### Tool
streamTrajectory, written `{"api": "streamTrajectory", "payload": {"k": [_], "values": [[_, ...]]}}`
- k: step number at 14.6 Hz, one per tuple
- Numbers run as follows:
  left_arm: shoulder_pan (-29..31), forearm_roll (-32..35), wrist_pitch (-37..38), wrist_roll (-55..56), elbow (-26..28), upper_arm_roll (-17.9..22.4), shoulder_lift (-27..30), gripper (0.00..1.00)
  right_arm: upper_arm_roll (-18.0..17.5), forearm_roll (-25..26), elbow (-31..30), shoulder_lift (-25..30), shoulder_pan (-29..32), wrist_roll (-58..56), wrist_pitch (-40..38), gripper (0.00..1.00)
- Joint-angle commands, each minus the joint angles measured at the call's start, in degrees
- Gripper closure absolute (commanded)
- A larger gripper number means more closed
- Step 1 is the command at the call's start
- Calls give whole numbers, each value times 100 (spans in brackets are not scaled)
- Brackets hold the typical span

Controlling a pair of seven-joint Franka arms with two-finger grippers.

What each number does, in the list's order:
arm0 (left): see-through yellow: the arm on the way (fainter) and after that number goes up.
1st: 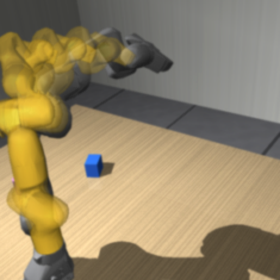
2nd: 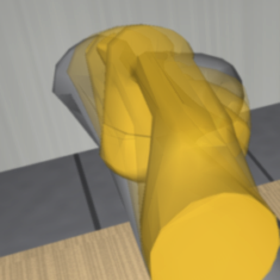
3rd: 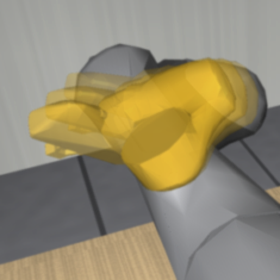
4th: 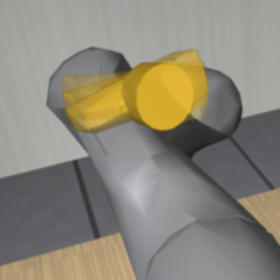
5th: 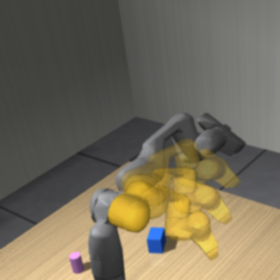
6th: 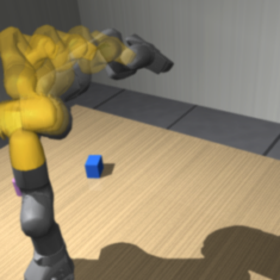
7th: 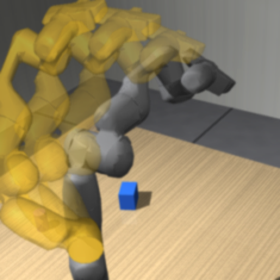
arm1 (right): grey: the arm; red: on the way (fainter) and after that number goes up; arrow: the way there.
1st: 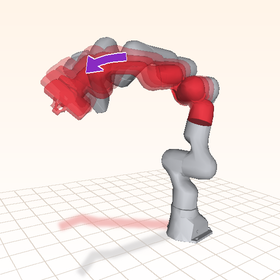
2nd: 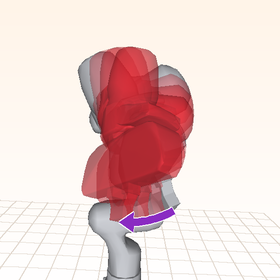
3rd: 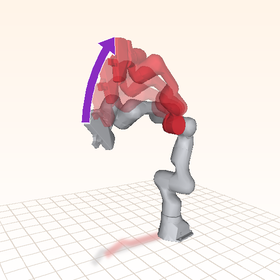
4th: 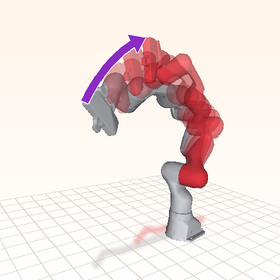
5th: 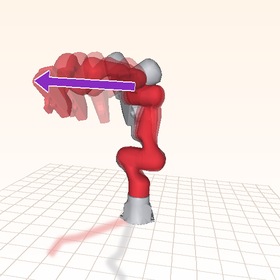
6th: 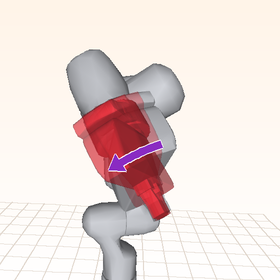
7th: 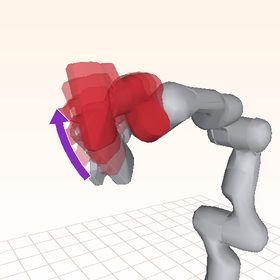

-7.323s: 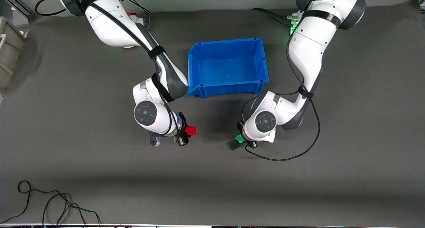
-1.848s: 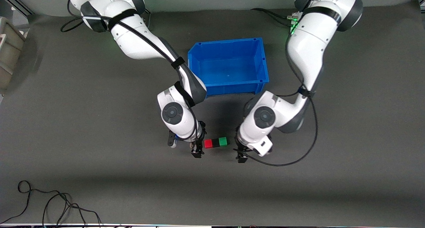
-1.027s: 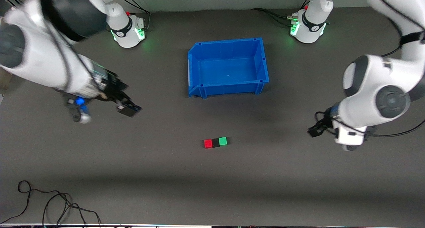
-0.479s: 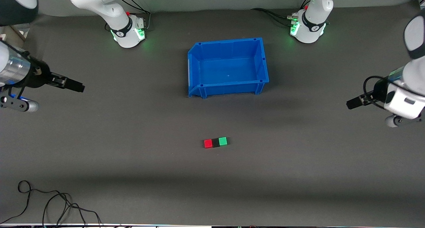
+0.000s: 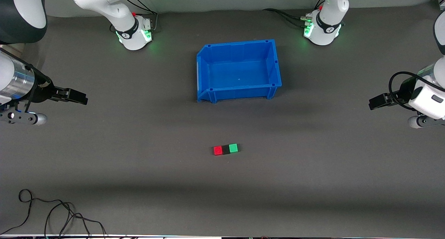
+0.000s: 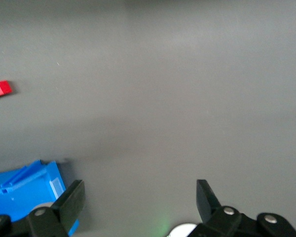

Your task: Attach green and red cubes to black cube

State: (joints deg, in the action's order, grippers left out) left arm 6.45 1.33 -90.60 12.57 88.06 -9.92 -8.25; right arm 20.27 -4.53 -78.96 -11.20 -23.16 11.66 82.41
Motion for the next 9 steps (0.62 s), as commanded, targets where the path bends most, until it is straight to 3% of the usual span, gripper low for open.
{"api": "streamTrajectory", "payload": {"k": [1, 2, 3, 7, 9], "values": [[-204, -19, 191, -237, 97, 286, 183, 0, 20, 154, -1050, 742, -294, -129, 722, 0], [-562, -37, 184, -342, 176, 689, 270, 0, 21, 154, -1060, 751, -312, -129, 750, 0], [-670, -54, 157, -413, 220, 832, 323, 0, 29, 154, -1060, 751, -320, -138, 768, 0], [-680, -309, 113, -405, 159, 825, 368, 0, -111, 154, -1043, 751, 3, -155, 803, 0], [-724, -309, 209, -422, -182, 825, 193, 0, -627, 154, -1043, 751, 634, -566, 900, 0]]}}
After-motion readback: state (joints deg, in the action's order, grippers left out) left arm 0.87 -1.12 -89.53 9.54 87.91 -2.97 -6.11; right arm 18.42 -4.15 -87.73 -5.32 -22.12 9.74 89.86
